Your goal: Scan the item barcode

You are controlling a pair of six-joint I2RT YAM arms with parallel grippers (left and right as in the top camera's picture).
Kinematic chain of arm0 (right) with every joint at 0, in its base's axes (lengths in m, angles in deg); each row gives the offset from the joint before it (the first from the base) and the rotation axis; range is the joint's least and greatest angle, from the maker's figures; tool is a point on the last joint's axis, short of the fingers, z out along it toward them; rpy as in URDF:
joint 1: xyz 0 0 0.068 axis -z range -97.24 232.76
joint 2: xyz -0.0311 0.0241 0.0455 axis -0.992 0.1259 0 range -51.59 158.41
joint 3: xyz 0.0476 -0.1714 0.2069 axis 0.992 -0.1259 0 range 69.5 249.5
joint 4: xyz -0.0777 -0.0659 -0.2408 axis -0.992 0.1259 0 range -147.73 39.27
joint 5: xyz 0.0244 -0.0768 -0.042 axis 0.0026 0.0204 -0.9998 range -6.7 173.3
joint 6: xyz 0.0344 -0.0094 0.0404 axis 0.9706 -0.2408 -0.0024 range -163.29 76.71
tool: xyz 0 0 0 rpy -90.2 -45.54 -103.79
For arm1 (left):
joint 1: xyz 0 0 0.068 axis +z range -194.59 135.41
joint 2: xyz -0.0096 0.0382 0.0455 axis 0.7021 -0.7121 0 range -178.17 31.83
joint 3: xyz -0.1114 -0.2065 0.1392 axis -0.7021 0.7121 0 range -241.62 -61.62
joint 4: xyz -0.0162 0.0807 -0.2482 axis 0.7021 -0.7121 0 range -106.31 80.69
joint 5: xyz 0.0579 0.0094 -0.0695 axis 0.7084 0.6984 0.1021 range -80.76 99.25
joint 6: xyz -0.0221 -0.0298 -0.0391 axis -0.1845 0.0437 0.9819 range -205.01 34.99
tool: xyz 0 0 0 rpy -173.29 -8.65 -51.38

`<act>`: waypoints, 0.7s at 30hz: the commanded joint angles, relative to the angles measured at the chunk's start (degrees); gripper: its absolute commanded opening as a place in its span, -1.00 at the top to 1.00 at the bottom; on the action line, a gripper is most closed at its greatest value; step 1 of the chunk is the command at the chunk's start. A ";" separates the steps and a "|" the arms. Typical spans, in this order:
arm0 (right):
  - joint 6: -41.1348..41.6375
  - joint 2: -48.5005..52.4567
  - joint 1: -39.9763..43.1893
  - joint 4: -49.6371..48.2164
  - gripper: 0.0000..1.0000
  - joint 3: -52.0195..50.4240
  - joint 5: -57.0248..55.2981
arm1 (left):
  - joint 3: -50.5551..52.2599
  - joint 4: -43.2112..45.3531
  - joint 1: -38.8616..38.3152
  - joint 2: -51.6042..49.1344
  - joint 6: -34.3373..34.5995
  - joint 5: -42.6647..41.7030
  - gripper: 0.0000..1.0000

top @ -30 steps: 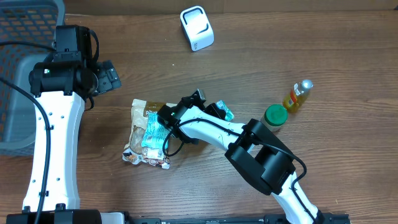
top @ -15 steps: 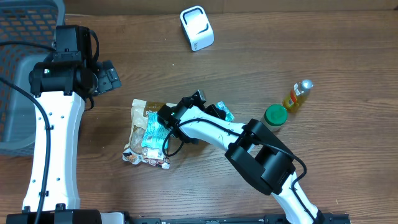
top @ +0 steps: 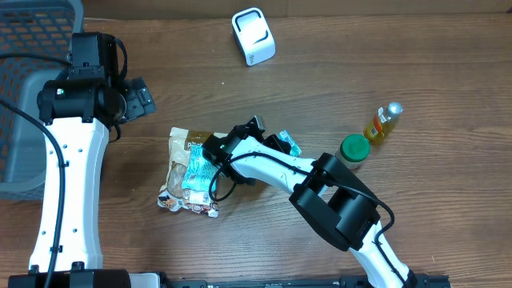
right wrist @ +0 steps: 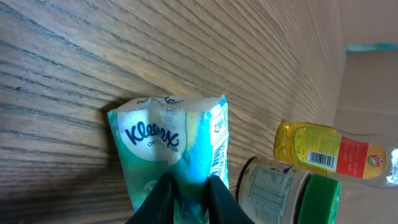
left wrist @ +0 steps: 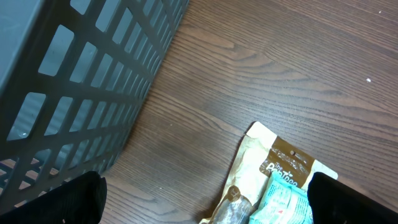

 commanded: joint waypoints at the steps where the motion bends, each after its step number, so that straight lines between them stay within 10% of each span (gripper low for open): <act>1: 0.66 -0.31 -1.70 -0.09 0.70 1.84 0.15 | -0.52 0.20 0.11 0.28 -0.70 0.76 -0.99; 17: 2.62 -1.84 -3.45 0.42 0.61 4.24 2.51 | -0.52 0.20 0.11 0.28 -0.70 0.76 -0.99; 21: 2.58 -5.49 -3.04 0.31 0.12 6.60 2.86 | -0.52 0.20 0.11 0.28 -0.70 0.76 -0.99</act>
